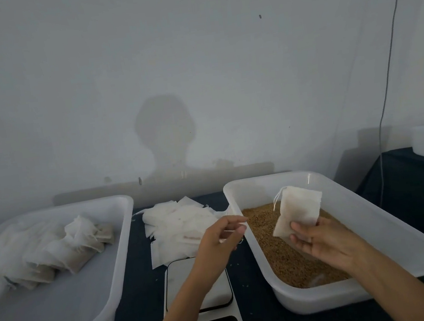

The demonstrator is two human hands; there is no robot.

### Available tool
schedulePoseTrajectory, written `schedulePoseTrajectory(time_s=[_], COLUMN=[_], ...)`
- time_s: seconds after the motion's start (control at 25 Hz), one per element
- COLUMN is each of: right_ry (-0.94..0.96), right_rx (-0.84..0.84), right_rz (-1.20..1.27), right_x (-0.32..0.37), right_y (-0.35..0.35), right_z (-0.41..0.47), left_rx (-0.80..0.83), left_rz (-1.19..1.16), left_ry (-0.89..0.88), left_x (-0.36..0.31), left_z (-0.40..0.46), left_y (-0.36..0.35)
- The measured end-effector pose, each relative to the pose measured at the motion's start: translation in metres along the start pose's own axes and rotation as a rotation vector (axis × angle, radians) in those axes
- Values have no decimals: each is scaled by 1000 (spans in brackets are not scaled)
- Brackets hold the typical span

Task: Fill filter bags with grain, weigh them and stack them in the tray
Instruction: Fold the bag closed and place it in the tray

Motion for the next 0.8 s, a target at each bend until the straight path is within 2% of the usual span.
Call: schedulePoseTrajectory(time_s=[0.12,0.32,0.48,0.6,0.72,0.8], right_ry=[80,182,185,231,433,495], right_rx=[20,68,175,32,-224,-269], right_rz=[119,-29,-150,-401,-858,-955], right_x=[-6,-9,-37,-66,-83,-91], right_y=[-15,-52,-96,-118,-127,-131], right_z=[4,-4,-4,8,26,34], left_rx=[34,30,-175,-316,-313,-333], left_rz=[31,-25,-128,-38,54,174], left_ry=[-25,-85,-135,-93,-17,65], left_x=[-6,-12,-16,-8,9,24], left_z=[7,9,-2,-22,-43,-53], left_y=[-11,-13,13,39,60,74])
Point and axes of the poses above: each hand's wrist, its own z-axis towards the middle knuckle, its own y-axis out of the back of the hand, x = y × z, the point moved 4 cm from there along z, towards the middle knuckle, and after that the axes turned 15 degrees about -y, right-handed, at the moved point
